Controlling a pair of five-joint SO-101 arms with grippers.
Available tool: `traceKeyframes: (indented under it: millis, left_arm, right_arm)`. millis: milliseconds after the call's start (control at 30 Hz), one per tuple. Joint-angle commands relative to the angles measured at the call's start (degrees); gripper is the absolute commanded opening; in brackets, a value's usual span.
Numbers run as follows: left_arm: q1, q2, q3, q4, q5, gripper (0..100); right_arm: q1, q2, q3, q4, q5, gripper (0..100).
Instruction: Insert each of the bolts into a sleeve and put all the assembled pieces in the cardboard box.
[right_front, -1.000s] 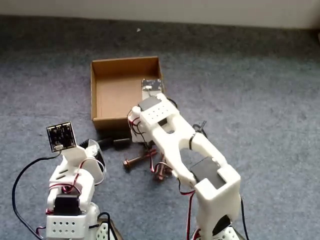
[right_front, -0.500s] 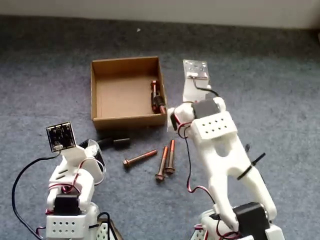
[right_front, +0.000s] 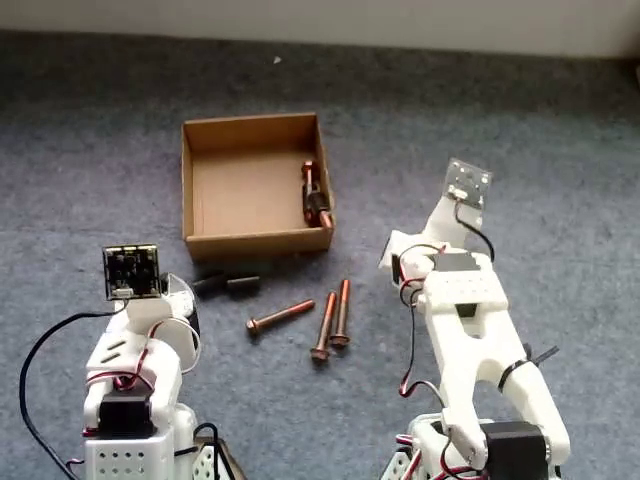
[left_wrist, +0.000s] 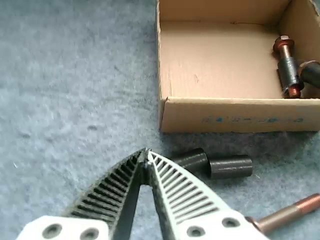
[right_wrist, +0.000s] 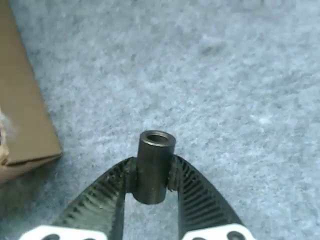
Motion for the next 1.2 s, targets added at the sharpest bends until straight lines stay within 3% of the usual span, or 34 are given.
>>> traceKeyframes:
  millis: [0, 67, 200, 400, 600, 900, 1167]
  left_arm:
    - [0.22, -0.13, -3.03, -3.69, -17.23, 1]
    - [0.31, -0.13, -3.3, -4.84, -21.19, 1]
    - [3.21, -0.13, -6.9, -4.04, -21.89, 8]
    - [10.51, 2.77, -18.33, 4.4, -22.07, 8]
    - [19.03, 22.55, -28.44, 6.68, -23.38, 9]
    - [28.88, 51.03, -38.02, 7.56, -27.08, 19]
    - [32.66, 70.29, -42.42, -1.67, -27.08, 18]
  right_arm:
    - [1.8, -2.59, 0.31, -3.56, -1.85, 0.5]
    - [2.07, -2.59, 0.4, -4.26, -1.85, 0.5]
    - [2.07, -2.59, 0.4, -4.26, -1.85, 0.5]
    - [2.07, -2.59, 0.84, -4.35, -1.85, 0.5]
    - [2.07, -2.59, 0.92, -4.35, -1.76, 0.5]
    - [2.15, -2.59, 0.92, -4.35, -1.67, 0.5]
    - [2.15, -2.59, 0.92, -4.35, -1.49, 0.5]
